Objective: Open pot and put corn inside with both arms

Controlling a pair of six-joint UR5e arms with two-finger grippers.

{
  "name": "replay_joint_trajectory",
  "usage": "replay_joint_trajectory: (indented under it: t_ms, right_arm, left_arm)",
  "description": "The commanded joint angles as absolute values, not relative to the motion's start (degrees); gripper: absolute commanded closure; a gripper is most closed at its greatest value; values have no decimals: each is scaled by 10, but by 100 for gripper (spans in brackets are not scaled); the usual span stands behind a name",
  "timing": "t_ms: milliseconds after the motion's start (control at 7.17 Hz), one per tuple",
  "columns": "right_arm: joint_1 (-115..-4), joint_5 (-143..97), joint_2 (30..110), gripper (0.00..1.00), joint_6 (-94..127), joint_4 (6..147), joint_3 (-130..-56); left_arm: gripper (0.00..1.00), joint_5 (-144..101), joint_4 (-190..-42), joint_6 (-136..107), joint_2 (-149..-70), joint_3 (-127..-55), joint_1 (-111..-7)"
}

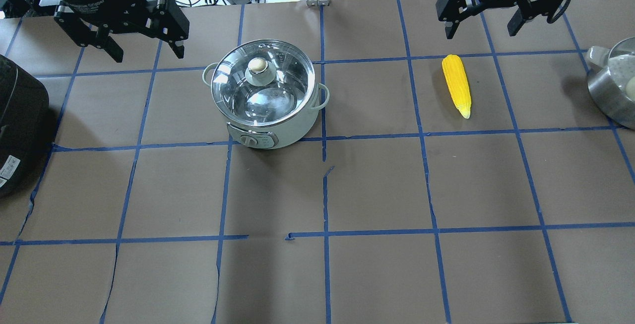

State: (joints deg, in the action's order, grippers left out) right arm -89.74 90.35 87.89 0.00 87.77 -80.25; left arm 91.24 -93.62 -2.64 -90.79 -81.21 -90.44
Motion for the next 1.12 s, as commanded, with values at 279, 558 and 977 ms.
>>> replay_joint_trajectory:
  t_ms: [279, 558, 977]
  right_arm:
    - [-897, 904, 879, 0, -1, 877, -803]
    - [-897, 904, 880, 0, -2, 876, -803]
    - [-897, 904, 880, 0, -2, 876, -802]
  left_arm:
    - [0, 912, -936, -26, -908, -812, -904]
    - [0, 917, -936, -26, -908, -813, -904]
    - [0, 916, -932, -26, -911, -816, -904]
